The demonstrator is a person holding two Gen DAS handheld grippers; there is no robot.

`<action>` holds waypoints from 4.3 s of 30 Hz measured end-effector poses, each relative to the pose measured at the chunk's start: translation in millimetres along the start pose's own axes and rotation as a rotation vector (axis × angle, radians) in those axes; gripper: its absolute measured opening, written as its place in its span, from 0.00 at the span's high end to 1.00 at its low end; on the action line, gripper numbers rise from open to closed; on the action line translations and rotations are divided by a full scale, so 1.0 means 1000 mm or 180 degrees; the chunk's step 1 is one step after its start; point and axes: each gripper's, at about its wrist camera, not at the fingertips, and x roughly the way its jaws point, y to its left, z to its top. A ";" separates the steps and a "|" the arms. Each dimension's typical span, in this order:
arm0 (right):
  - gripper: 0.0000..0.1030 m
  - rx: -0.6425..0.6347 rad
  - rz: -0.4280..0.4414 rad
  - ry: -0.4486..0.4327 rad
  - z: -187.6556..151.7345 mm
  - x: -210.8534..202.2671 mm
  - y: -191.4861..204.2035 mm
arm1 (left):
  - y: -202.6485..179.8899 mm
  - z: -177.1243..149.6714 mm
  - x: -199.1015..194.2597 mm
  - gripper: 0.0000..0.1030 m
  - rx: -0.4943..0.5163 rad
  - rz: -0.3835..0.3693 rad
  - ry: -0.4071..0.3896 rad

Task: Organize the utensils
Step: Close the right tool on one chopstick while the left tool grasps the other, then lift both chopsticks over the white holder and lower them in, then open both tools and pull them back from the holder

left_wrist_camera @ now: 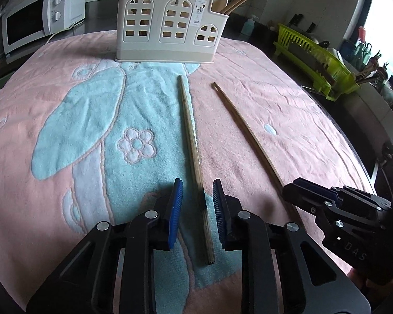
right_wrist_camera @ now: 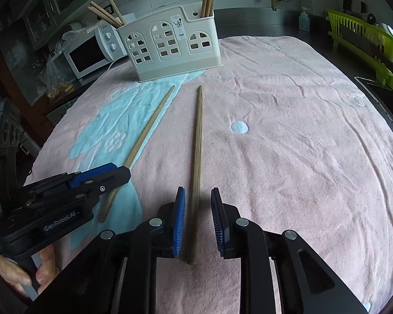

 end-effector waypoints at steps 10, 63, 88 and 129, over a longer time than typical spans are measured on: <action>0.84 -0.0332 -0.0289 -0.0009 -0.008 0.006 0.017 | -0.008 0.004 0.001 0.94 0.0144 0.0189 0.0020; 0.94 -0.0955 -0.0023 -0.1160 0.309 -0.133 0.034 | -0.009 0.276 -0.170 0.95 0.0309 0.0326 -0.1884; 0.93 -0.1060 -0.0065 -0.0651 0.315 -0.039 0.037 | 0.021 0.302 -0.088 0.94 0.0187 0.0497 -0.1567; 0.20 -0.0724 -0.0046 -0.0959 0.066 -0.080 0.044 | 0.032 0.058 -0.152 0.05 0.0026 0.0674 -0.1246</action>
